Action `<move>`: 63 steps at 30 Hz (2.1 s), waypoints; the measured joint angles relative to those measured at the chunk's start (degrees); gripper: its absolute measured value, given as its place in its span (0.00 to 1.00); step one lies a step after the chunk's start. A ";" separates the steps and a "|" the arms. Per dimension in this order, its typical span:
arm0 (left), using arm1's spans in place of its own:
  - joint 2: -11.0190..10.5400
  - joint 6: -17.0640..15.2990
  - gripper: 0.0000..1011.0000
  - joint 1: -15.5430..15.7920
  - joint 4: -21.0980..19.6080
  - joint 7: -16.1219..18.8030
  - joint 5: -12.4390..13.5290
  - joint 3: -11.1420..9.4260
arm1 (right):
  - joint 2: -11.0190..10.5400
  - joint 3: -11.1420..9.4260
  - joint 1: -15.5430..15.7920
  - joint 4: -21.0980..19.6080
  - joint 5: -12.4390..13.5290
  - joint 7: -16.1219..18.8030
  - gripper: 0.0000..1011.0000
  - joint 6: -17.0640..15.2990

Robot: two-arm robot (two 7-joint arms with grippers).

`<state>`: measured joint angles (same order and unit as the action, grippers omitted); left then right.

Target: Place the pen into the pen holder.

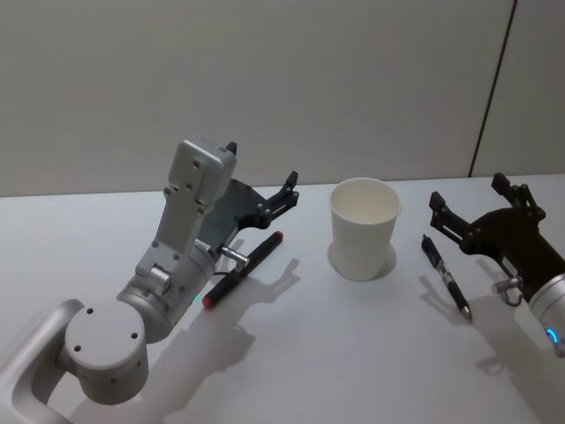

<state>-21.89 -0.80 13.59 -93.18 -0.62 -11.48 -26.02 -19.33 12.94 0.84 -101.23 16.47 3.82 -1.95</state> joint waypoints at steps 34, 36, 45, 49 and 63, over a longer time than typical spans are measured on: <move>0.00 0.00 0.99 0.00 0.00 0.00 0.00 0.00 | 0.00 0.00 0.00 0.00 0.00 0.00 0.99 0.00; 0.00 0.00 0.99 0.00 0.00 0.00 0.00 0.00 | 0.00 0.00 0.00 0.00 0.00 0.00 0.99 0.00; 0.00 0.00 0.99 0.00 0.00 0.00 0.00 0.00 | 0.00 -0.01 0.00 -0.01 0.00 0.01 0.99 0.00; 0.00 0.00 0.99 0.00 0.00 0.00 0.00 0.00 | -0.14 -0.11 0.17 -0.37 0.00 0.06 0.99 -0.28; 0.00 0.00 0.99 0.00 0.00 0.00 0.00 0.00 | -1.58 -1.00 2.39 -3.29 1.54 -0.93 0.99 -2.74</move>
<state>-21.89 -0.80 13.59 -93.18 -0.63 -11.48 -26.03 -20.92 11.94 3.23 -104.52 18.01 2.89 -4.69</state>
